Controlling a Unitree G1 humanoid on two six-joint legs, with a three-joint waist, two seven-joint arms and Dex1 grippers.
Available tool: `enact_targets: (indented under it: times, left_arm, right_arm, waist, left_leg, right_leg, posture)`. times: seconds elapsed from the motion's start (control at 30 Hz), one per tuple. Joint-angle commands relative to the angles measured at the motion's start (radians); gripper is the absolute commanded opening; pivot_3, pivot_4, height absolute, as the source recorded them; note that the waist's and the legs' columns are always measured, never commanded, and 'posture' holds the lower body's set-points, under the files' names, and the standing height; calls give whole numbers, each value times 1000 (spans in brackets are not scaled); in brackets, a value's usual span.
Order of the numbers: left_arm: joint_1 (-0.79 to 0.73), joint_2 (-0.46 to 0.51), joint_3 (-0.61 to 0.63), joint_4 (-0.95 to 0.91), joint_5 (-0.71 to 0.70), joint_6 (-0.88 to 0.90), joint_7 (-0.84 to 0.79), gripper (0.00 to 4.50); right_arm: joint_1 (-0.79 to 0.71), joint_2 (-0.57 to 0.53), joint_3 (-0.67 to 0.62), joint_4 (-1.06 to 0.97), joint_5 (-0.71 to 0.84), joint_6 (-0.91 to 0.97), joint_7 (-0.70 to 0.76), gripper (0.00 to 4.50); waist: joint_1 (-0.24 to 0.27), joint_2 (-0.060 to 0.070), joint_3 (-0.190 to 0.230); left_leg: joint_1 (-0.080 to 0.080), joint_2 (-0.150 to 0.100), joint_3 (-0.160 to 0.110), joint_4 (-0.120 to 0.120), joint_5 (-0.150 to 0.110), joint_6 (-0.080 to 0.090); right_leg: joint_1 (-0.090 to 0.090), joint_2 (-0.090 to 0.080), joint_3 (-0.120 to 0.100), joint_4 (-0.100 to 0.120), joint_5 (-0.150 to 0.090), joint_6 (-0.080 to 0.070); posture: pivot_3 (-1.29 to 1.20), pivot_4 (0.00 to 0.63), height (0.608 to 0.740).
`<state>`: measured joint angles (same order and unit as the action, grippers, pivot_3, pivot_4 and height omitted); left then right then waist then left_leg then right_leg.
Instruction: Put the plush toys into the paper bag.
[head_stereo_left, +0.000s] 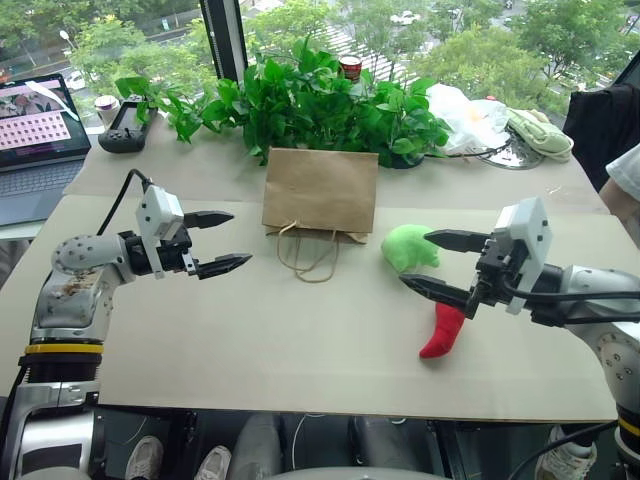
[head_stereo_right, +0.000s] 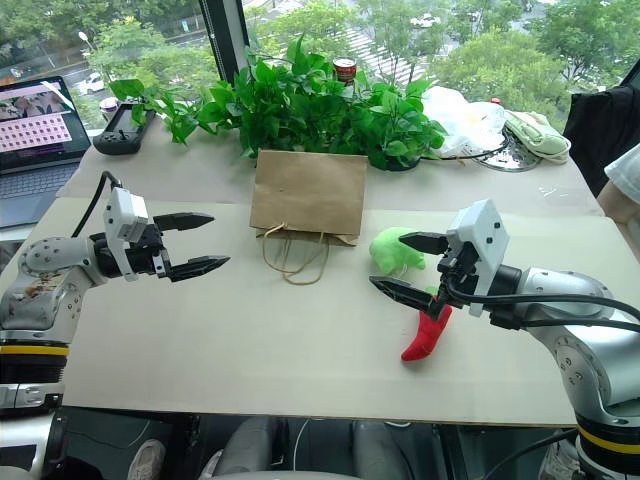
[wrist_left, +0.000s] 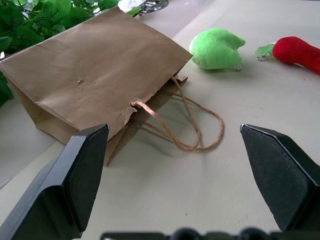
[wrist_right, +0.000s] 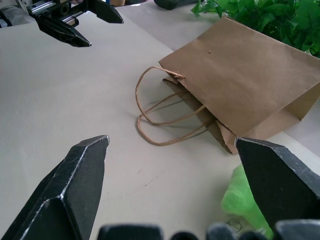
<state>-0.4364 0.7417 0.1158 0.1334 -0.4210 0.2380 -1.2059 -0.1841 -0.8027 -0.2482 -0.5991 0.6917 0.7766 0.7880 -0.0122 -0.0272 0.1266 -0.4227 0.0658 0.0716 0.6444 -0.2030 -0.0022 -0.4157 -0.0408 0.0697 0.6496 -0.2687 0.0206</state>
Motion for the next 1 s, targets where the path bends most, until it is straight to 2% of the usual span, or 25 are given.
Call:
enact_targets:
  times: [0.03,0.13,0.3,0.47,0.53,0.67,0.77,0.83,1.0]
  left_arm:
    - [-49,14,5,20,-5,-7,-17,4500]
    - [-107,19,-26,130,60,-119,-51,4500]
    - [-279,-13,-159,472,307,-561,-38,4500]
    - [-462,-100,-260,758,504,-927,125,4500]
    - [-513,-139,-290,837,558,-1020,190,4500]
    - [-580,-190,-380,961,719,-1160,364,4500]
    - [-609,-244,-385,1018,724,-1202,419,4500]
    - [-624,-278,-376,1036,695,-1219,399,4500]
    - [-636,-286,-369,1070,684,-1240,368,4500]
  right_arm:
    - [-5,-4,-14,-23,21,-8,-7,4474]
    - [-4,-2,-11,-30,28,-4,-17,4474]
    - [7,8,-11,-49,37,0,-39,4474]
    - [22,15,-10,-77,51,8,-79,4474]
    - [28,18,-15,-89,63,12,-98,4474]
    - [22,30,-10,-116,69,21,-144,4474]
    - [16,48,-8,-126,54,25,-201,4474]
    - [16,56,-7,-130,51,26,-232,4474]
    - [20,70,6,-135,44,22,-277,4474]
  waist:
    - [0,0,0]
    - [1,0,0]
    - [7,0,0]
    - [22,0,0]
    - [26,0,0]
    - [25,0,0]
    - [17,0,0]
    - [20,0,0]
    - [18,0,0]
  left_leg:
    - [0,0,0,0,0,0]
    - [0,0,0,0,0,0]
    - [0,-1,0,0,0,0]
    - [-1,-1,-1,1,0,0]
    - [-1,-1,-1,1,0,1]
    - [-2,-2,-1,1,-1,1]
    - [-1,-1,-2,1,-1,1]
    - [-1,-1,-2,1,-1,1]
    - [-1,-2,-2,1,-1,1]
  right_leg:
    - [0,0,0,0,0,0]
    - [0,0,0,0,0,0]
    - [2,0,0,-1,0,0]
    - [2,0,-1,-2,0,0]
    - [2,0,-1,-2,0,0]
    - [2,0,-1,-2,0,1]
    - [2,0,0,-2,0,1]
    - [2,0,-1,-1,0,1]
    - [2,0,-1,-1,0,1]
  posture:
    - [0,150,713]
    - [0,150,713]
    - [0,150,713]
    - [0,150,713]
    - [0,150,713]
    - [0,150,713]
    - [0,150,713]
    - [0,150,713]
    - [0,150,713]
